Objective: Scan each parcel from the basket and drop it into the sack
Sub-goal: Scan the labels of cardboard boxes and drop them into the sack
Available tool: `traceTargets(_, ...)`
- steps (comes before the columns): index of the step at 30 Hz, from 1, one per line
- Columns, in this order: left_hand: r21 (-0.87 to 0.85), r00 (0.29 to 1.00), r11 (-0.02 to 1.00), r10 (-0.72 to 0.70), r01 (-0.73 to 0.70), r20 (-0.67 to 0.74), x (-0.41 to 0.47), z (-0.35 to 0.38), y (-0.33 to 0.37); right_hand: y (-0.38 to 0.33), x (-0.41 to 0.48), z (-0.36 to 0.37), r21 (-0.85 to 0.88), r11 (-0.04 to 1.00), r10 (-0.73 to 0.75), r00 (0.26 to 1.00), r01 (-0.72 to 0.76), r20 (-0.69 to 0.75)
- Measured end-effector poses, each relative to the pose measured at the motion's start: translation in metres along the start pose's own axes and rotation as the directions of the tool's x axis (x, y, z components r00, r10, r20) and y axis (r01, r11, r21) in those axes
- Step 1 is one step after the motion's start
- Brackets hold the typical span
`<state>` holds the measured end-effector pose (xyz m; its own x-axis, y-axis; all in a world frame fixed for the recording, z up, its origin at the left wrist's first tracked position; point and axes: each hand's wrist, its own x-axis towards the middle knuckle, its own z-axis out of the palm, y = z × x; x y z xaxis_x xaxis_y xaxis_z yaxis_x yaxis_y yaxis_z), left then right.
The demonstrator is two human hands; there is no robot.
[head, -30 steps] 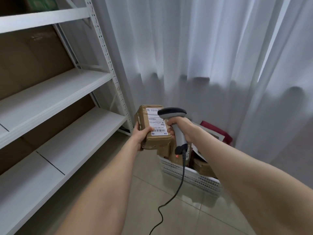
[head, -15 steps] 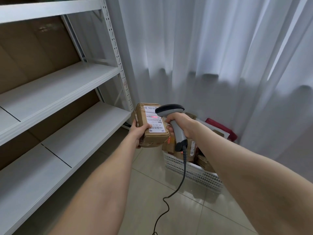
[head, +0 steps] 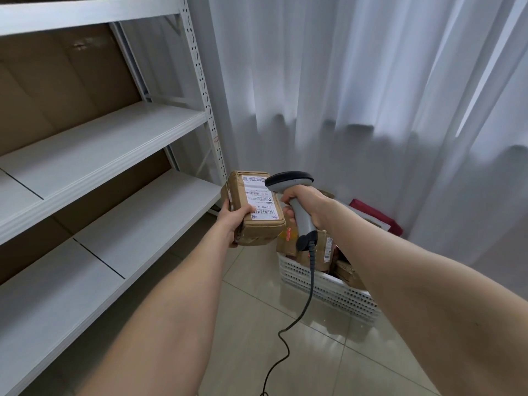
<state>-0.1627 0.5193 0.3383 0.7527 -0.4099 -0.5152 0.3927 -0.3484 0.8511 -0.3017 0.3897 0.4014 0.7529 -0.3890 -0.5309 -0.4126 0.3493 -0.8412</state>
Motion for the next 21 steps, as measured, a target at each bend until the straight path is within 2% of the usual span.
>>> traceTargets(6, -0.005, 0.999, 0.999, -0.053, 0.053, -0.006, -0.001, -0.024, 0.001, 0.009, 0.017, 0.014, 0.159, 0.987, -0.009, 0.995, 0.024, -0.095)
traceTargets(11, -0.065, 0.978, 0.98, -0.183, 0.19, 0.098, -0.007, -0.056, 0.003, 0.021, 0.032, 0.034, 0.248, 0.968, 0.012, 0.972, 0.048, -0.236)
traceTargets(16, -0.123, 0.966, 0.961, -0.232, 0.246, 0.115, -0.021, -0.083, -0.009, 0.04, 0.041, 0.072, 0.226, 0.974, 0.009, 0.989, 0.024, -0.146)
traceTargets(21, -0.135, 0.976, 0.967, -0.215, 0.216, 0.029, -0.051, -0.111, -0.031, 0.056, 0.021, 0.108, 0.18, 0.984, 0.028, 0.995, -0.01, -0.095)
